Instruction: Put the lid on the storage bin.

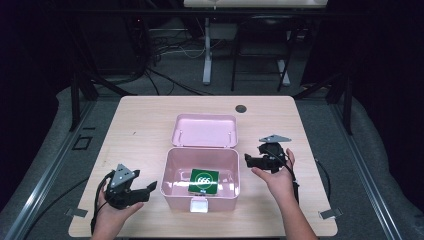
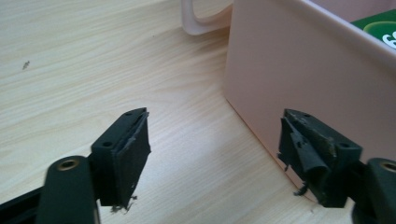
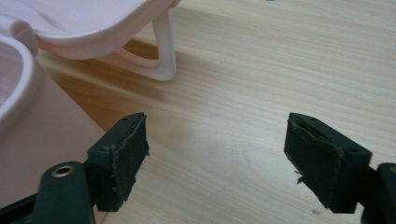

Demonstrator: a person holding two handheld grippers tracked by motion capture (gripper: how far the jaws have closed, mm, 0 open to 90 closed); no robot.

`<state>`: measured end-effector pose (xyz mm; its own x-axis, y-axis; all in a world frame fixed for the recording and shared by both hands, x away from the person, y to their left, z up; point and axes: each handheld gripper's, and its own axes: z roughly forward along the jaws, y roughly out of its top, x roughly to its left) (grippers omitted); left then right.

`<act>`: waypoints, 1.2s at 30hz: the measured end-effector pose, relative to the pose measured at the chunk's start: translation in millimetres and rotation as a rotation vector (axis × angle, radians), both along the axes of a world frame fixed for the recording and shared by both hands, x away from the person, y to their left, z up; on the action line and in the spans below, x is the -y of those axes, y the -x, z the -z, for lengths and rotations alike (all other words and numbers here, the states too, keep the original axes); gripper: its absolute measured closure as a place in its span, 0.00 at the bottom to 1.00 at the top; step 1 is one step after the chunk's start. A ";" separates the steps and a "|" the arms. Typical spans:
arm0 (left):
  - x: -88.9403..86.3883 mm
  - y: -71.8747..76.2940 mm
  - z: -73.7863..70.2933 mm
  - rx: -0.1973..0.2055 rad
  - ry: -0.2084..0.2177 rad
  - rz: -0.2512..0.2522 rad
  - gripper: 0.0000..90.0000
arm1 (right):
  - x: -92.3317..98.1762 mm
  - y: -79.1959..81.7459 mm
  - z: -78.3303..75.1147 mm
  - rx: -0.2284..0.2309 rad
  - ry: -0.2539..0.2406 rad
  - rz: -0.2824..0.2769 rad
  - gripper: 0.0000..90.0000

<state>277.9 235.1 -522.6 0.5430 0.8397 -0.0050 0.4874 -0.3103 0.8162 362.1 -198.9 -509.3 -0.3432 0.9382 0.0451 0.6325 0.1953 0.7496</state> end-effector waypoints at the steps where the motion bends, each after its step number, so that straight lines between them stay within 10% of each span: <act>1: -0.6 -0.3 -0.2 -0.003 0.005 0.003 0.30 | 0.0 0.3 0.0 0.002 0.006 0.005 0.26; 15: -4.3 -6.9 -8.1 -0.016 0.062 -0.003 0.54 | 0.2 6.0 -2.6 0.052 0.027 0.033 0.53; 27: -1.2 -18.9 -31.0 -0.041 0.127 0.036 0.63 | -0.5 -12.2 -19.4 -0.118 -0.167 0.007 0.65; 36: 18.3 -12.3 -48.0 -0.004 0.100 0.133 0.68 | -8.4 -30.3 -47.0 -0.160 -0.044 -0.001 0.65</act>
